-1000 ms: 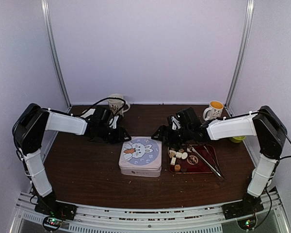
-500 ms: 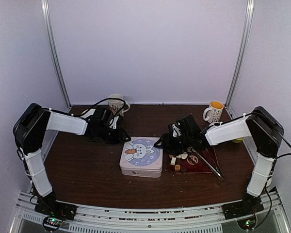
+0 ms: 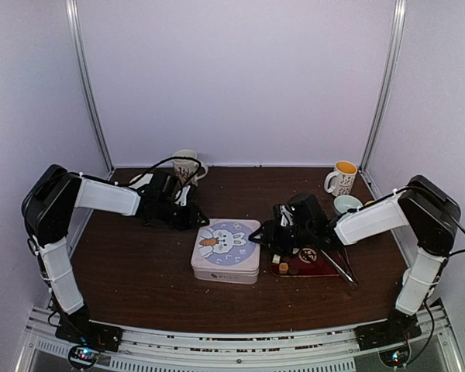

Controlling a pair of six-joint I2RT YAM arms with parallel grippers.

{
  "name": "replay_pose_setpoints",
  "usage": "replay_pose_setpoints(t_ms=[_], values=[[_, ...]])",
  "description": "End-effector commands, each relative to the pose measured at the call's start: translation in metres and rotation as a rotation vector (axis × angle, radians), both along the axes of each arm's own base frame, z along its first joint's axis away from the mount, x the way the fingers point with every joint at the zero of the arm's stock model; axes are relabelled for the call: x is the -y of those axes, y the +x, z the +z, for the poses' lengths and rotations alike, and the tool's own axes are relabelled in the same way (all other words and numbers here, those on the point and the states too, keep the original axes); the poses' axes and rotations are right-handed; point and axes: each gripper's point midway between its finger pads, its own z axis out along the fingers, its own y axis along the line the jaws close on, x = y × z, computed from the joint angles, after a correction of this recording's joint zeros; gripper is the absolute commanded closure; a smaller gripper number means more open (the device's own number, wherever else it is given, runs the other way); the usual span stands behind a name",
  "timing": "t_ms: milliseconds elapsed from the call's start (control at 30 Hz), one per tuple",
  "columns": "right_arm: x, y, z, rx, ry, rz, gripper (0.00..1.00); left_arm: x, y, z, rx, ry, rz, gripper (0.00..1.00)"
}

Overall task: Pack the chocolate
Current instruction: Adjust the box lid on the packing box.

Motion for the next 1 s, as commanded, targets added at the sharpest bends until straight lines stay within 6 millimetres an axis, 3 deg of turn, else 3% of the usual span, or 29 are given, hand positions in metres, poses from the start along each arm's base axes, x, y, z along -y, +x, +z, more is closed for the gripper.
replay_pose_setpoints(t_ms=[0, 367, 600, 767, 867, 967], values=[[-0.011, -0.03, 0.009, -0.013, 0.033, 0.069, 0.47, 0.011, -0.014, -0.016, -0.027, 0.022, -0.061, 0.68], [-0.021, -0.08, 0.024, -0.025, 0.084, 0.113, 0.47, 0.011, -0.019, -0.02, -0.034, 0.029, -0.07, 0.69], [-0.011, -0.102, 0.007, -0.06, 0.079, 0.114, 0.55, 0.011, -0.02, -0.021, -0.033, 0.038, -0.072, 0.7], [-0.009, -0.109, -0.007, -0.086, 0.063, 0.119, 0.56, 0.012, -0.022, -0.022, -0.034, 0.04, -0.078, 0.7], [-0.009, -0.112, -0.01, -0.094, 0.059, 0.121, 0.64, 0.012, -0.023, -0.023, -0.037, 0.043, -0.081, 0.7], [-0.007, -0.115, -0.011, -0.099, 0.059, 0.119, 0.65, 0.014, -0.025, -0.022, -0.038, 0.043, -0.085, 0.7]])
